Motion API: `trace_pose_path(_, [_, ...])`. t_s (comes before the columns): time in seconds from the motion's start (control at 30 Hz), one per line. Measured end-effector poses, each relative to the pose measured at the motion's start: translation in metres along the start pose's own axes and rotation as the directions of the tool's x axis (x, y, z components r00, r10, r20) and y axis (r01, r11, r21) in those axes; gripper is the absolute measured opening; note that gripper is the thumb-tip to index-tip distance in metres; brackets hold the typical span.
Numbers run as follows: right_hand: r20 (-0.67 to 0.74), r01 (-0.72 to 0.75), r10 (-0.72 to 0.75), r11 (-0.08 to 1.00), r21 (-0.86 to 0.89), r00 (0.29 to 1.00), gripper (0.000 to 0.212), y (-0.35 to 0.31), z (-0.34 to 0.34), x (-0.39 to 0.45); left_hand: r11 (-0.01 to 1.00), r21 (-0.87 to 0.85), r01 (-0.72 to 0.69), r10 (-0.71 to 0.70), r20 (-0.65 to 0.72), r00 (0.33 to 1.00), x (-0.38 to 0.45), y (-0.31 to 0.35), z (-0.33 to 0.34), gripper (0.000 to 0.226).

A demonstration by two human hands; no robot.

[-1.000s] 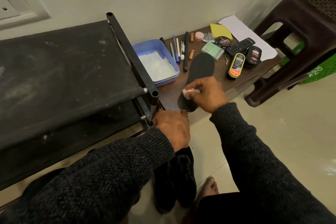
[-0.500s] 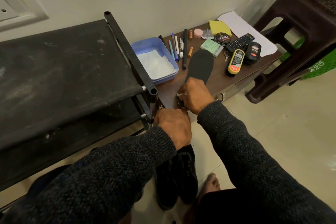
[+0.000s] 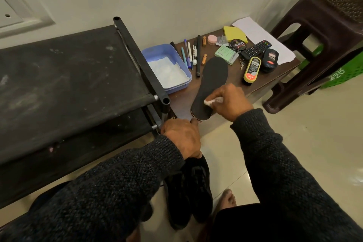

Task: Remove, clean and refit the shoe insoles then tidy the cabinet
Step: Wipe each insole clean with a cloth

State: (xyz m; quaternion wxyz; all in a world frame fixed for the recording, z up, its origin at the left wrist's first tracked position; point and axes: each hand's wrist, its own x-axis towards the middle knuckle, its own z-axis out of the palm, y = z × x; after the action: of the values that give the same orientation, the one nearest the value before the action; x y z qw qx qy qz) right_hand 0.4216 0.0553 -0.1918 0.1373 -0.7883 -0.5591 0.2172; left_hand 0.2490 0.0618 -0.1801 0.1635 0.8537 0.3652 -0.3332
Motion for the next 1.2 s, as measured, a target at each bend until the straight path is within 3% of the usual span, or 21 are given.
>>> trace_pose_path(0.1, [-0.132,-0.073,0.071,0.997,-0.008,0.989,0.024,0.011,0.009,0.007,1.000,-0.010,0.011,-0.011,-0.022,1.000,0.001,0.000,0.000,0.109])
trace_pose_path(0.33, [-0.120,-0.187,0.175,0.978,-0.091,0.977,0.023,-0.001,0.037,0.010,0.999,-0.037,0.030,-0.029,0.011,1.000,0.001,0.001,-0.001,0.109])
trace_pose_path(0.5, [-0.067,-0.107,0.099,0.986,-0.130,0.993,0.016,-0.021,0.048,-0.008,0.997,-0.062,0.041,-0.044,-0.046,0.998,0.002,0.005,0.002,0.099])
trace_pose_path(0.57, [0.017,-0.063,0.065,0.990,-0.123,0.998,0.012,-0.025,0.043,-0.012,0.998,-0.047,0.052,-0.055,-0.069,0.996,0.005,0.007,0.004,0.091])
trace_pose_path(0.67, [0.151,-0.118,0.096,0.982,0.147,0.984,0.009,-0.023,0.023,-0.007,0.998,-0.028,0.064,-0.066,-0.066,0.996,0.007,0.009,0.005,0.084])
trace_pose_path(0.77, [-0.023,-0.176,0.200,0.904,0.389,0.979,0.011,-0.018,0.010,0.007,0.996,-0.049,0.079,-0.082,-0.060,0.995,0.005,0.010,0.004,0.084])
trace_pose_path(0.83, [-0.175,-0.163,0.227,0.934,0.318,0.958,0.017,-0.013,0.015,0.020,0.995,-0.044,0.086,-0.088,-0.048,0.995,0.004,0.009,0.005,0.089])
trace_pose_path(0.9, [-0.248,-0.137,0.165,0.983,0.125,0.955,0.022,-0.007,0.028,0.034,0.997,-0.037,0.061,-0.061,-0.022,0.998,0.005,0.008,0.006,0.098])
trace_pose_path(1.0, [-0.234,-0.131,0.103,0.986,-0.107,0.967,0.023,-0.001,0.048,0.047,0.998,-0.044,0.045,-0.045,-0.006,0.999,0.004,0.006,0.003,0.105])
trace_pose_path(1.2, [-0.183,-0.010,-0.033,0.973,-0.231,0.983,0.022,-0.004,0.057,0.048,0.994,-0.101,0.047,-0.048,-0.009,0.999,0.011,0.007,0.005,0.103])
